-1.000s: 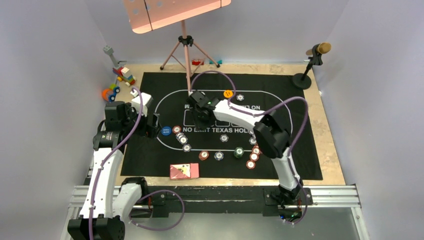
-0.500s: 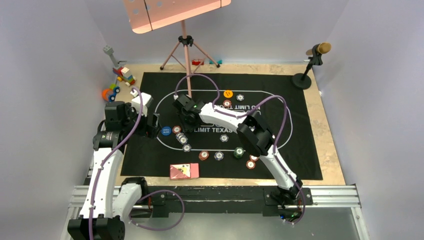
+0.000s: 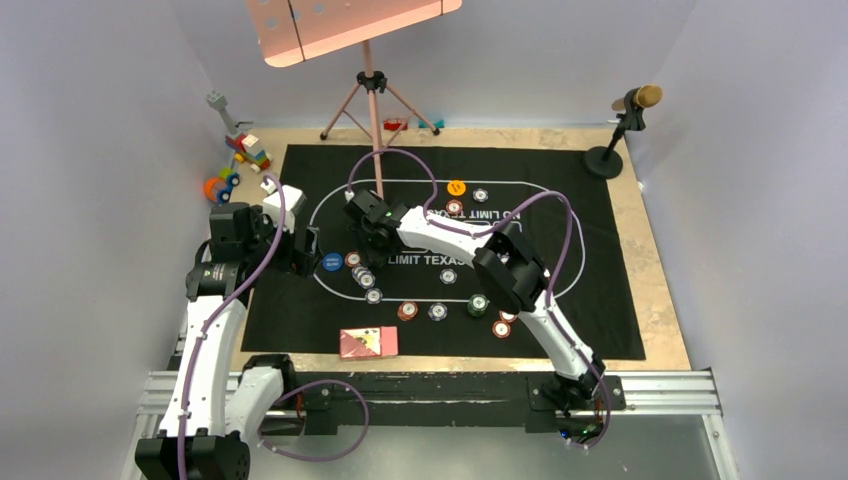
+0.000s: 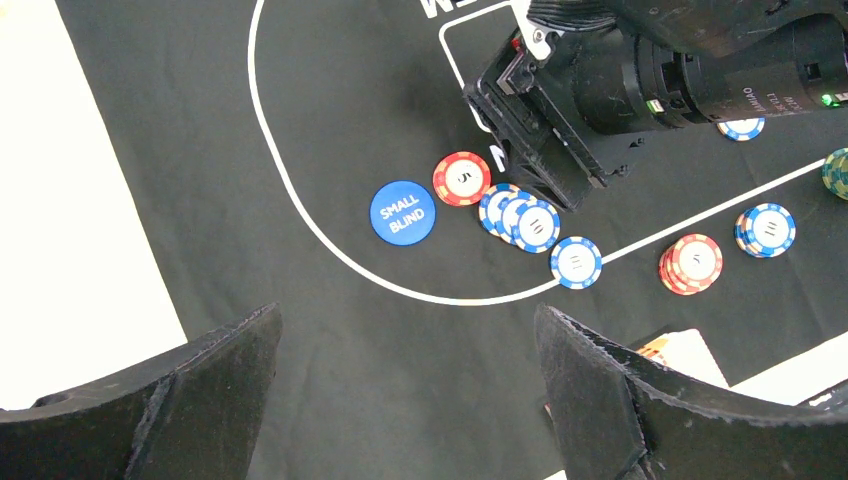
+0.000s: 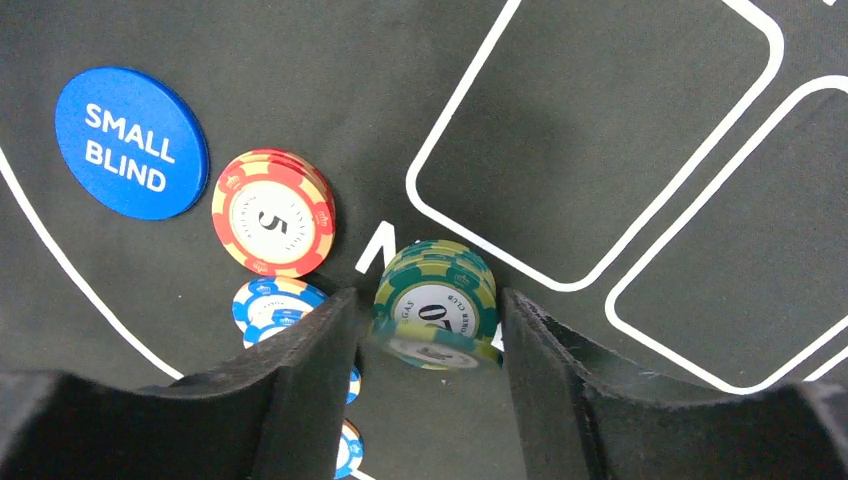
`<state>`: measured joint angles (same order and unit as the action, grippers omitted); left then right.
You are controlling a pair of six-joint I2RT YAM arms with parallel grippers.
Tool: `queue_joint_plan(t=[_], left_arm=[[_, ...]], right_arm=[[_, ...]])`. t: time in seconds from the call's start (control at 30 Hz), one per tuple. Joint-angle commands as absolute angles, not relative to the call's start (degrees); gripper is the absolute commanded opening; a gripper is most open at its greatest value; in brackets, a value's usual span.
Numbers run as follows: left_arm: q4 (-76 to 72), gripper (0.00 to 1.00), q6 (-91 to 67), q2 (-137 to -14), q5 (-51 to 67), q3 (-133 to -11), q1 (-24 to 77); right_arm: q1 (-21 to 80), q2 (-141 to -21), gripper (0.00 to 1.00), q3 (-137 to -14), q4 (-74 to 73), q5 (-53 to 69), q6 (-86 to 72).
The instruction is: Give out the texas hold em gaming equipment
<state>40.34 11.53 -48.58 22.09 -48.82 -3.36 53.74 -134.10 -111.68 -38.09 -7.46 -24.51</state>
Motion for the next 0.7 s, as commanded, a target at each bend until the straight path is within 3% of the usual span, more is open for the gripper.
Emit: queue_joint_plan(t=[0.0, 0.3, 0.57, 0.67], left_arm=[[38.76, 1.0, 11.56, -47.73, 22.03, -48.21, -3.54], [38.78, 1.0, 11.58, -47.87, 21.94, -48.23, -3.53], [38.81, 1.0, 11.55, -47.91, 21.95, -48.25, -3.58], [38.77, 1.0, 11.54, -47.9, 22.02, -48.21, -3.57]], right_arm=[[54.05, -132.46, 0.61, -114.31, -38.74, -6.94, -23.73], [53.73, -121.17, 0.65, -109.96, -40.32, -11.41, -22.15], [52.77, -101.64, 0.67, -87.8, -40.96, -14.29, -24.33], [52.48, -95.73, 0.76, -78.77, -42.59, -16.35, -27.1]])
